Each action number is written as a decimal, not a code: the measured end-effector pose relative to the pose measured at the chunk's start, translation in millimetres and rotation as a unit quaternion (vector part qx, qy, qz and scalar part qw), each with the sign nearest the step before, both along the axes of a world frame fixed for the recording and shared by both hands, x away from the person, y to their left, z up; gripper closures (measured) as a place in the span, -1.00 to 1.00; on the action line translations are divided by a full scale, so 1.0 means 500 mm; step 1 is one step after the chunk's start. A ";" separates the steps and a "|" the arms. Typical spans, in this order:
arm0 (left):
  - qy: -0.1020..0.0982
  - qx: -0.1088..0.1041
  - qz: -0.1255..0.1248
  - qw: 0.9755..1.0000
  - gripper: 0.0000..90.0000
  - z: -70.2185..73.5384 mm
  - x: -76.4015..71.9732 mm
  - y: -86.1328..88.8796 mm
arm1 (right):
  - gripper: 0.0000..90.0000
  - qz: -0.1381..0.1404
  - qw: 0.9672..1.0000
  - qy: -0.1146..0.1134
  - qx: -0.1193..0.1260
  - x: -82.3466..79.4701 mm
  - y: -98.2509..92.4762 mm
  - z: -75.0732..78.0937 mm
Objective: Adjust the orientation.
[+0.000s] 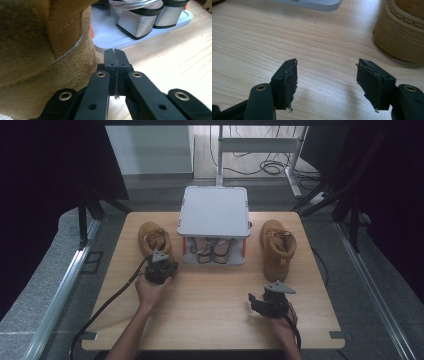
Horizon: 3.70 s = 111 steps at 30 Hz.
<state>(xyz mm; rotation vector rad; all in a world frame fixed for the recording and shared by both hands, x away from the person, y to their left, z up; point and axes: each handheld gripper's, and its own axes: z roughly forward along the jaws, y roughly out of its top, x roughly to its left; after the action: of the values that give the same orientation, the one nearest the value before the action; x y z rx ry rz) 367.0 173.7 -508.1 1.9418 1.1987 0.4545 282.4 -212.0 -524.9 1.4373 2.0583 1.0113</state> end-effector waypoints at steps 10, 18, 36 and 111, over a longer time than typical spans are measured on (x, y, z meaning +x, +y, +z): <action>-0.001 -0.015 0.011 1.000 1.00 -0.003 -0.029 0.038 | -0.27 0.001 1.000 0.001 -0.004 0.000 0.002 -0.001; 0.004 -0.018 0.021 1.000 1.00 -0.001 -0.048 0.069 | -0.27 0.002 1.000 -0.001 -0.005 0.000 0.002 0.000; 0.015 -0.034 0.054 0.998 1.00 -0.001 -0.081 0.152 | -0.27 0.003 1.000 0.002 -0.008 0.001 0.005 -0.004; 0.027 -0.041 0.022 0.999 0.05 0.003 -0.101 0.132 | 0.97 -0.013 0.995 -0.094 0.021 0.096 0.000 0.038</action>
<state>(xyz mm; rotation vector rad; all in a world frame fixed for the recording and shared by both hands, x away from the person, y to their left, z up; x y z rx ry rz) 316.3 239.6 -506.5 1.8709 1.2784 0.3715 330.3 -212.0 -506.1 1.3313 1.8905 1.1380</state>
